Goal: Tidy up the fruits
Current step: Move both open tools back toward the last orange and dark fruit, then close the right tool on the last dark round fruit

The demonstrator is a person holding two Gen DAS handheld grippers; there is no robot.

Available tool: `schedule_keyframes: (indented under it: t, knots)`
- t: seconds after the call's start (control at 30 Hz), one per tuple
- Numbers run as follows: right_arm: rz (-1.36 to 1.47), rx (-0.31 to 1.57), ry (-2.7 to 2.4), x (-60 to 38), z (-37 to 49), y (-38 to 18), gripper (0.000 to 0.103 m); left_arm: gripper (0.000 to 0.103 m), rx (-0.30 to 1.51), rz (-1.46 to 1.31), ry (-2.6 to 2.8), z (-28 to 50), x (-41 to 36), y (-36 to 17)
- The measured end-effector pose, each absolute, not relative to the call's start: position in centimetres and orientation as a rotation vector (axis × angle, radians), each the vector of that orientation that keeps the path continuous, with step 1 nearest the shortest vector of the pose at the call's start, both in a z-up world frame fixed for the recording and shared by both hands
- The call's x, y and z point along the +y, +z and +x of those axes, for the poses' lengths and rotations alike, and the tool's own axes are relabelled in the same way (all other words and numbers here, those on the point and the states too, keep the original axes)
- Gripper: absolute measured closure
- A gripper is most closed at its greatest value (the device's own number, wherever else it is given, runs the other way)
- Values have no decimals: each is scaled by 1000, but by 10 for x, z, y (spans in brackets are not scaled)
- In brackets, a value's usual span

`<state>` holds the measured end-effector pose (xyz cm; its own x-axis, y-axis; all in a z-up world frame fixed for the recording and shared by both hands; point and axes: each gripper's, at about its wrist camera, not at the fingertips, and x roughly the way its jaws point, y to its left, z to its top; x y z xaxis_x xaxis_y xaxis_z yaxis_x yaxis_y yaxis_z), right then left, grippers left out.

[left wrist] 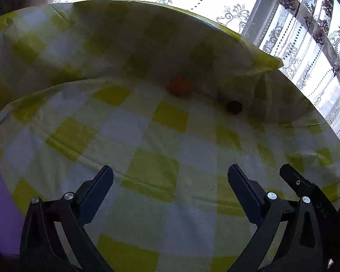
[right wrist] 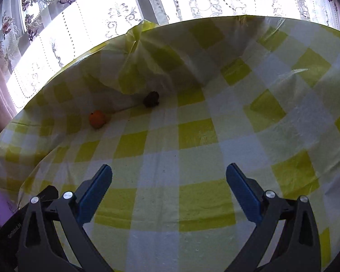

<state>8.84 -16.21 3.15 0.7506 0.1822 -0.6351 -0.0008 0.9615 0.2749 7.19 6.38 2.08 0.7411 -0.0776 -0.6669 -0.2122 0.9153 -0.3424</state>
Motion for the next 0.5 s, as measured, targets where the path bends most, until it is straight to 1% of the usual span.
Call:
schedule_keyframes:
  t: [0.07, 0.17, 0.27, 0.37, 0.5]
  knots:
    - [278, 729, 127, -157, 100, 32, 2, 5, 742, -463, 113, 83, 76, 17]
    - [294, 748, 138, -162, 122, 27, 2, 5, 801, -552, 121, 105, 92, 6]
    - [297, 760, 152, -165, 146, 23, 2, 5, 789, -577, 138, 118, 100, 4]
    - [272, 761, 166, -163, 167, 21, 2, 5, 766, -579, 144, 129, 102, 4]
    - [246, 761, 193, -153, 195, 20, 2, 5, 716, -506, 178, 143, 94, 11]
